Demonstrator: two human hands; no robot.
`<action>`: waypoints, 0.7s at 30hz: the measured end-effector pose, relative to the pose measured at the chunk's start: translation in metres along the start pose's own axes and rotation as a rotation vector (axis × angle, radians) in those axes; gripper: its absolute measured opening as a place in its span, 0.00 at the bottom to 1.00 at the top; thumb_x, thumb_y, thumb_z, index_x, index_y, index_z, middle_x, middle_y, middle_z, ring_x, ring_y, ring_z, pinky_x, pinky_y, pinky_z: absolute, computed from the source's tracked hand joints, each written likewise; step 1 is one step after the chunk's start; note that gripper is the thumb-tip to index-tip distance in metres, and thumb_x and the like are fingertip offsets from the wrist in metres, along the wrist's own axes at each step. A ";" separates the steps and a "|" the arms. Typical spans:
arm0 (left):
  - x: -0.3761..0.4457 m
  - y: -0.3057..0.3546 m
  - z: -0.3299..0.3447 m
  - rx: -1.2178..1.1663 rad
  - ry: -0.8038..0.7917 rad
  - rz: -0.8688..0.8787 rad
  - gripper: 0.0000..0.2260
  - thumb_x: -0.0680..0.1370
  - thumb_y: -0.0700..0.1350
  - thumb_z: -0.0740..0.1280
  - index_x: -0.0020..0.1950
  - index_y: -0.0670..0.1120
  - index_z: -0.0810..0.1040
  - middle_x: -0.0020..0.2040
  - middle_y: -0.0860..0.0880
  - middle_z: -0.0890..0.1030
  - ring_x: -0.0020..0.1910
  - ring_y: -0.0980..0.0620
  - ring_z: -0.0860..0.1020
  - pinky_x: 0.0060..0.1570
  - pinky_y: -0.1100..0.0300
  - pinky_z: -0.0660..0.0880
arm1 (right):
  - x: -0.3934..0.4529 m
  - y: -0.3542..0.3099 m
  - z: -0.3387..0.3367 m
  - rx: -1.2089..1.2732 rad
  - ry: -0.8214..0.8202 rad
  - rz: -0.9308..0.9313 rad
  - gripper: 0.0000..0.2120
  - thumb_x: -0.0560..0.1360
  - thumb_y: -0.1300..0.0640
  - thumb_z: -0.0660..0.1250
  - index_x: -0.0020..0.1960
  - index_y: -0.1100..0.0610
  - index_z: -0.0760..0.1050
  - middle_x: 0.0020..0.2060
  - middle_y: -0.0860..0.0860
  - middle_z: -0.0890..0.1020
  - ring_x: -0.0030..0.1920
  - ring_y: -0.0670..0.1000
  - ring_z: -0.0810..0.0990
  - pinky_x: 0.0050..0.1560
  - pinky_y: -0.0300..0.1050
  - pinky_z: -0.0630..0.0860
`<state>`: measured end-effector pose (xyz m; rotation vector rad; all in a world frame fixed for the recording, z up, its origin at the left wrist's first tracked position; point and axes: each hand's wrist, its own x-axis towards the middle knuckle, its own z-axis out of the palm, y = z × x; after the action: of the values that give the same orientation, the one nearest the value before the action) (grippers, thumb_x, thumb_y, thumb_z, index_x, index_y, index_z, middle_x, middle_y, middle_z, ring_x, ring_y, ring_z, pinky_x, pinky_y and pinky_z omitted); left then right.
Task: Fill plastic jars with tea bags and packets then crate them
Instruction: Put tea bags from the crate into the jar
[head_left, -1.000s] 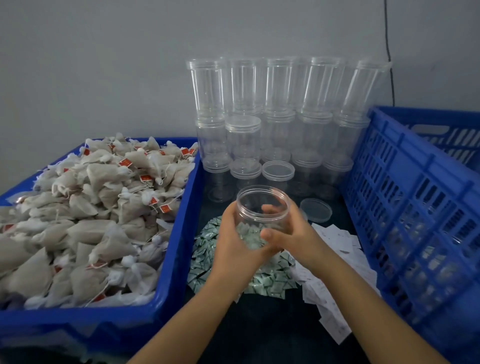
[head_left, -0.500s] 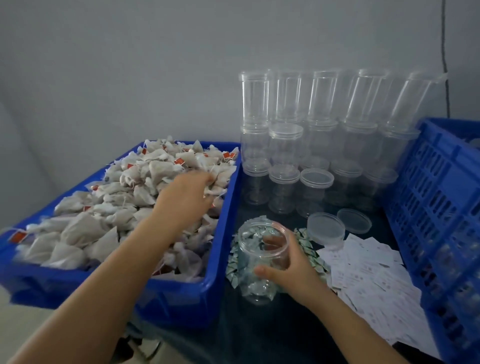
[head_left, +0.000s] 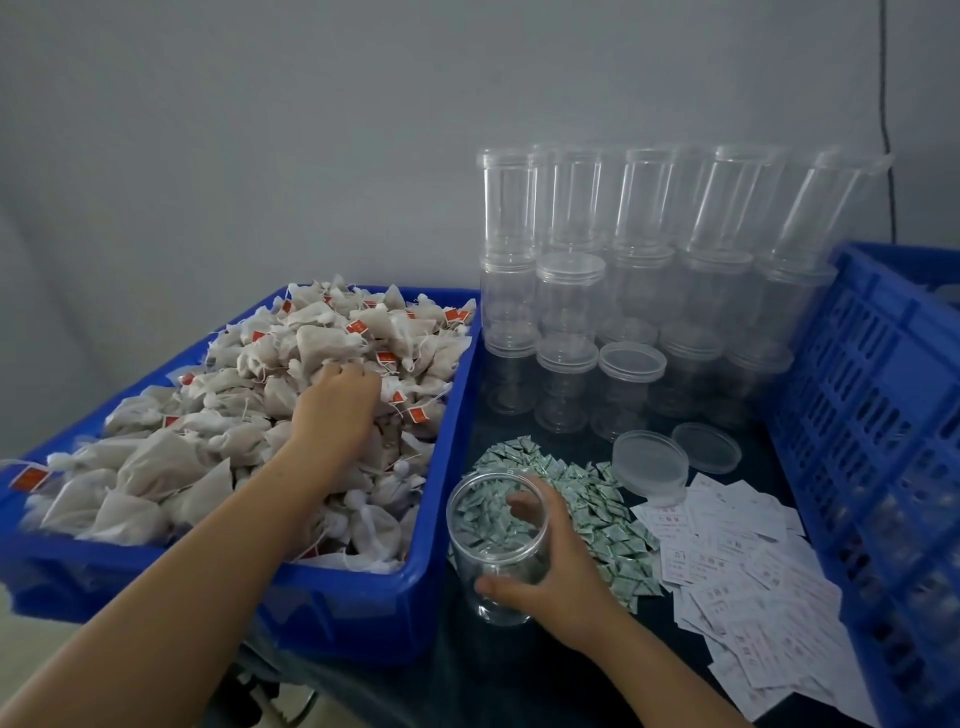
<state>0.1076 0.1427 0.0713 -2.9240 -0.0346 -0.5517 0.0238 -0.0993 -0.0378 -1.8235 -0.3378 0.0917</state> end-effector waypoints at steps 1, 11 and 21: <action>0.000 -0.001 -0.001 0.009 0.012 0.007 0.07 0.76 0.37 0.63 0.53 0.42 0.75 0.53 0.45 0.78 0.57 0.44 0.73 0.42 0.55 0.72 | -0.001 0.002 0.001 -0.001 0.006 -0.001 0.48 0.54 0.36 0.80 0.64 0.18 0.55 0.64 0.30 0.70 0.65 0.27 0.66 0.59 0.31 0.69; 0.000 -0.011 -0.018 -0.038 0.069 0.075 0.04 0.77 0.36 0.64 0.49 0.42 0.76 0.45 0.44 0.80 0.45 0.45 0.78 0.38 0.56 0.71 | -0.002 0.009 0.005 0.017 0.045 -0.018 0.48 0.55 0.38 0.81 0.65 0.19 0.56 0.62 0.27 0.70 0.64 0.27 0.67 0.50 0.22 0.71; 0.000 -0.018 -0.054 -0.316 0.088 0.131 0.05 0.79 0.42 0.64 0.49 0.45 0.79 0.43 0.50 0.80 0.43 0.51 0.76 0.47 0.56 0.74 | -0.003 0.010 0.005 0.015 0.050 -0.020 0.47 0.56 0.38 0.81 0.63 0.18 0.55 0.64 0.31 0.70 0.65 0.28 0.67 0.52 0.24 0.72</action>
<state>0.0872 0.1518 0.1236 -3.1679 0.2771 -0.7226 0.0219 -0.0979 -0.0489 -1.8041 -0.3185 0.0346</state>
